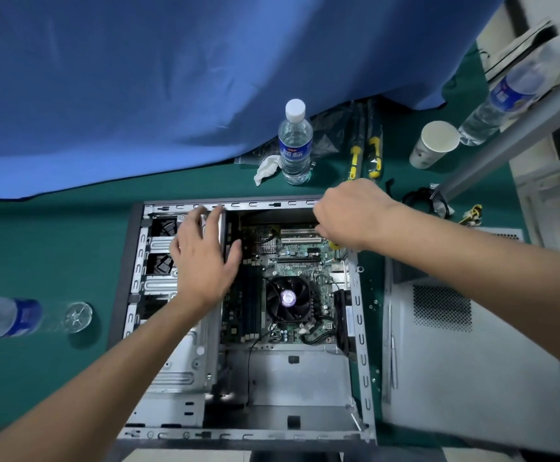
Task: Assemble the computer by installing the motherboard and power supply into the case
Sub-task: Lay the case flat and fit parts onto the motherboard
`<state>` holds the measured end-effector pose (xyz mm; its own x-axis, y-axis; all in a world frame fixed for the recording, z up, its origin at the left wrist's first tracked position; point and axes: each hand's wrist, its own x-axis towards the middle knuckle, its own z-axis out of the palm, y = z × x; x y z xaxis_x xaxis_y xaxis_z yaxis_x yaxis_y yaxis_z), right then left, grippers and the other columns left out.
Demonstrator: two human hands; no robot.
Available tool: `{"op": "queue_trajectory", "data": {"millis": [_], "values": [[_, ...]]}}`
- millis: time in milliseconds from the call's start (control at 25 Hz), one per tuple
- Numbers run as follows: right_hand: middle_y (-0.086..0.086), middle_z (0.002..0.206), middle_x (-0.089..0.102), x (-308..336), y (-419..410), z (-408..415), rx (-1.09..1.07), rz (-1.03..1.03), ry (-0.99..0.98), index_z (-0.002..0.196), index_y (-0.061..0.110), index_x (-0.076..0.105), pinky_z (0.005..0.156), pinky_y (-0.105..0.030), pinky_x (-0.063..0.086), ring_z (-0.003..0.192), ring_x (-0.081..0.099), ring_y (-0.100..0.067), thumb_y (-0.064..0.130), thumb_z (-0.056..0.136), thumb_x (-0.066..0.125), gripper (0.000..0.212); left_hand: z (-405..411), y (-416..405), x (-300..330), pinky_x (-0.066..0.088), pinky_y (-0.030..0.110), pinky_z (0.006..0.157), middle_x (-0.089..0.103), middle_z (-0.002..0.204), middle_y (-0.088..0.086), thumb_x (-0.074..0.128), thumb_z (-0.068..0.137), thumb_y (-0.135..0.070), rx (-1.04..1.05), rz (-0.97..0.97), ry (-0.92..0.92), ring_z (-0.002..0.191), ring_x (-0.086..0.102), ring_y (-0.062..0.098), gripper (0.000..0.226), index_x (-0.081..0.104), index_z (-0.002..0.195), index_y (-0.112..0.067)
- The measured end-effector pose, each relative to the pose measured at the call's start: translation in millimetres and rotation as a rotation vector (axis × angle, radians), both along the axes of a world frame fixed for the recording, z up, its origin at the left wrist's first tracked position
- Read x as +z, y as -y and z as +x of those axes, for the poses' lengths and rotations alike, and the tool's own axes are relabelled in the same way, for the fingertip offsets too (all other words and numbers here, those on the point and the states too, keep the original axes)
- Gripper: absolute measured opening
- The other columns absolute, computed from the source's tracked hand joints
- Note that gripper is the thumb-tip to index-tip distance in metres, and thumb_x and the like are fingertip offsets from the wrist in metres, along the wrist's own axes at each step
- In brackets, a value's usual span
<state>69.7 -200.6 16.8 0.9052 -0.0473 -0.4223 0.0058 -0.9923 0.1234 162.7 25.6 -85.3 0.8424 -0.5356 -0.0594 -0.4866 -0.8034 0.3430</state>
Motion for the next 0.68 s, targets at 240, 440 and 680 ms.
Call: {"op": "queue_trajectory", "data": {"millis": [240,440,680], "values": [[-0.009,0.11,0.04,-11,-2,-8,-0.024,0.113,-0.223,0.121,0.012,0.047,0.049,-0.031,0.031,0.076,0.05,-0.025,0.018,0.097,0.047,0.025,1,-11,-17,0.016,0.054,0.118,0.021,0.159,0.008,0.041,0.089,-0.048,-0.003,0.053,0.067,0.144,0.024,0.022,0.07,0.026,0.153,-0.023],[0.002,0.069,0.042,-16,1,-12,0.074,-0.061,-0.055,0.103,0.014,0.056,0.052,-0.031,0.035,0.063,0.046,-0.023,0.035,0.105,0.036,0.029,1,-12,-19,0.017,0.051,0.118,0.025,0.157,0.009,0.041,0.087,-0.047,0.001,0.02,0.099,0.143,0.025,0.021,0.07,0.03,0.152,-0.022],[-0.001,0.081,0.033,-18,10,6,-0.002,0.142,-0.151,0.101,0.017,0.042,0.05,-0.033,0.035,0.064,0.047,-0.02,0.016,0.092,0.053,0.014,5,-13,-21,0.019,0.051,0.117,0.027,0.156,0.009,0.042,0.085,-0.045,0.014,-0.014,0.113,0.143,0.026,0.022,0.07,0.033,0.151,-0.022]]}}
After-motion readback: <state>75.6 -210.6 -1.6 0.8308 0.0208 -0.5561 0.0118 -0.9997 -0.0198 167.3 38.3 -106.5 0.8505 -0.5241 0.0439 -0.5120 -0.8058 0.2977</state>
